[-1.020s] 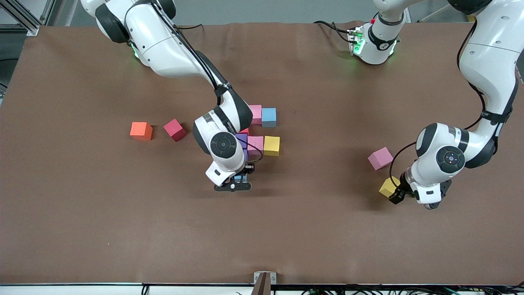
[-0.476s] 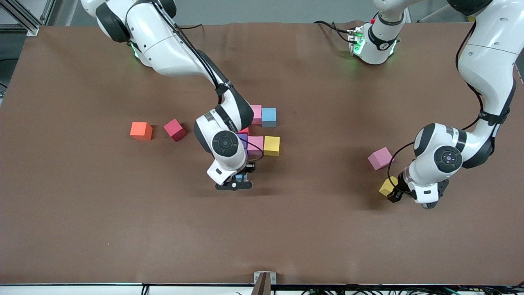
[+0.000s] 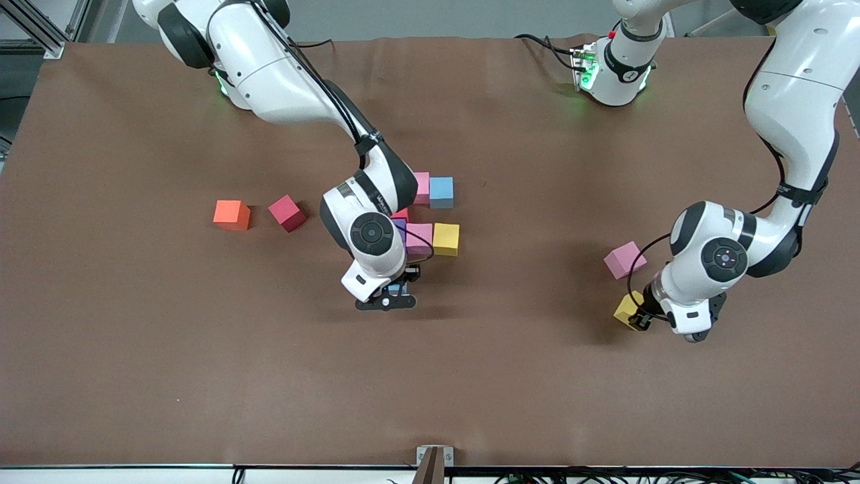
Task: Arrange 11 blocks into digit 3
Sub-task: 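Grasp the yellow cube beside the green cube with the left gripper, then carry the yellow cube to the center group with the left gripper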
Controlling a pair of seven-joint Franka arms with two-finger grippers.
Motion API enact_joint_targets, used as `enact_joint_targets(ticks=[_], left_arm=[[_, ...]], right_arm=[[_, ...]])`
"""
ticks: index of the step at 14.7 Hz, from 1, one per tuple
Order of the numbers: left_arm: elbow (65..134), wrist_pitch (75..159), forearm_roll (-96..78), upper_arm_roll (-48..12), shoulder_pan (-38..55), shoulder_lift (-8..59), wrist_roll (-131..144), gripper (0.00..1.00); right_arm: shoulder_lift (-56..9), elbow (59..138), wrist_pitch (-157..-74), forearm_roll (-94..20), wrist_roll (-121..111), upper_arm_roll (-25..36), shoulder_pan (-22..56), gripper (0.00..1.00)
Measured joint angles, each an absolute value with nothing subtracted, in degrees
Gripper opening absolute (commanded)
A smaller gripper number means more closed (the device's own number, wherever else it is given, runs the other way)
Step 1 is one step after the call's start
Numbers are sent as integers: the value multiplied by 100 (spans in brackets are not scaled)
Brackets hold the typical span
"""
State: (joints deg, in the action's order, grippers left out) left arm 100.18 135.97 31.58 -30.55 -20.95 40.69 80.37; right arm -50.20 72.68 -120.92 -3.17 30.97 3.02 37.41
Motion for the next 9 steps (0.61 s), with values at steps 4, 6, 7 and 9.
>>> enact_joint_targets(ticks=[4,6,7,9], left_arm=[[9898,13598,3134,-3066,-1637,4072,9222,36],[9802,13596,3124,-3065,-1279,4103,10047,36],[9731,13583,3119,-3065,-1089,4140,10432,36],[9523,13453,3060,-3061,-711,4274,11037,36]], right_arm=[[-5020,7268,-12095,-242,3096,299,3758,9],[-5020,7269,-12097,-220,3096,299,3764,17],[-5020,7269,-12099,-219,3096,299,3765,32],[-5020,7270,-12100,-216,3096,299,3765,100]])
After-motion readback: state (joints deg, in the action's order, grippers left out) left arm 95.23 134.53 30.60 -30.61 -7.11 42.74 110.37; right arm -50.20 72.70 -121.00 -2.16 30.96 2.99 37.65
